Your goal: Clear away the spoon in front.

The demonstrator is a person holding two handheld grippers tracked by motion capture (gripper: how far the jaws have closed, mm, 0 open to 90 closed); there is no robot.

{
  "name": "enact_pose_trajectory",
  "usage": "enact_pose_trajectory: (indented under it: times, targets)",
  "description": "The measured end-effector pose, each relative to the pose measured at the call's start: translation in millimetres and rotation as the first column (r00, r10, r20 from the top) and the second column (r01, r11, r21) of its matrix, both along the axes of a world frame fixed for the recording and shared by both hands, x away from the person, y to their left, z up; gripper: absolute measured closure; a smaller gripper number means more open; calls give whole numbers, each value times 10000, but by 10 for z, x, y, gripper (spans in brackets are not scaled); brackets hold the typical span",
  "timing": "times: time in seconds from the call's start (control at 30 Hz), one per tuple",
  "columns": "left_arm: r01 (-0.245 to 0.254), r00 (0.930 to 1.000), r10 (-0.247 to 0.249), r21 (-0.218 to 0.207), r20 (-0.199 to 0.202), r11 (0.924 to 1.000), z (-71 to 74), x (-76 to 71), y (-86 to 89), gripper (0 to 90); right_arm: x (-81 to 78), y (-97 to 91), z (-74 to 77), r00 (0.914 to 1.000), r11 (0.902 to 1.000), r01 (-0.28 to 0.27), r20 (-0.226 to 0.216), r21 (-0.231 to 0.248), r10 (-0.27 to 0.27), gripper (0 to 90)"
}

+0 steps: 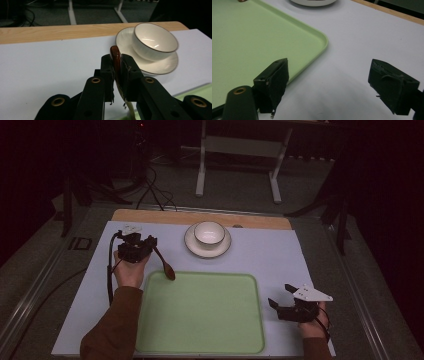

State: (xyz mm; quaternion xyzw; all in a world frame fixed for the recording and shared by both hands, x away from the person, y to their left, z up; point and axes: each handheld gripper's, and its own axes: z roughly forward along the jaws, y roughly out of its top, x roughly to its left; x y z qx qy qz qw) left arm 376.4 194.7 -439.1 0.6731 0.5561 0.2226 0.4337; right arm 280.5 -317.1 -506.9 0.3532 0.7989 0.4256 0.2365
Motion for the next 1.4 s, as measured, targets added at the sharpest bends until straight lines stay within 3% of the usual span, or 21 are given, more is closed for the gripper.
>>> enact_pose_trajectory:
  times: [0.13, 0.27, 0.37, 0.4, 0.57, 0.83, 1.2, 1.4]
  targets:
    - [-164, 9994, 160, -147, -294, 9998, -81, 109, -27, 798, 0, 4, -1, 10000, 10000, -11, -26, -24, 11, 165]
    - [350, 9947, -328, 218, -973, 9991, -212, 178, -127, 825, 1, -5, -3, 10000, 10000, 7, -42, 1, -7, 165]
    - [839, 9891, -839, -54, -1206, 9965, -292, 129, -163, 834, 0, -7, -2, 10000, 10000, 13, -22, 32, -13, 165]
    - [964, 9871, -1012, -440, -1240, 9944, -312, 103, -148, 834, -1, -9, -1, 10000, 10000, 13, -26, 39, -12, 165]
    - [1279, 9822, -1438, -1301, -1208, 9832, -355, -46, -82, 833, 0, -1, -3, 10000, 10000, -22, -48, -18, 22, 165]
    - [1709, 9769, -1920, -1950, -944, 9658, -397, -311, -62, 829, 1, 10, -7, 10000, 10000, -17, -96, -79, 16, 165]
    - [1944, 9731, -2142, -1970, -845, 9609, -501, -635, -104, 820, 0, 17, -9, 10000, 9999, -46, -89, -103, 45, 165]
    - [1946, 9720, -2146, -1833, -959, 9636, -565, -735, -107, 805, 2, 20, -11, 9999, 9999, -60, -93, -123, 59, 165]
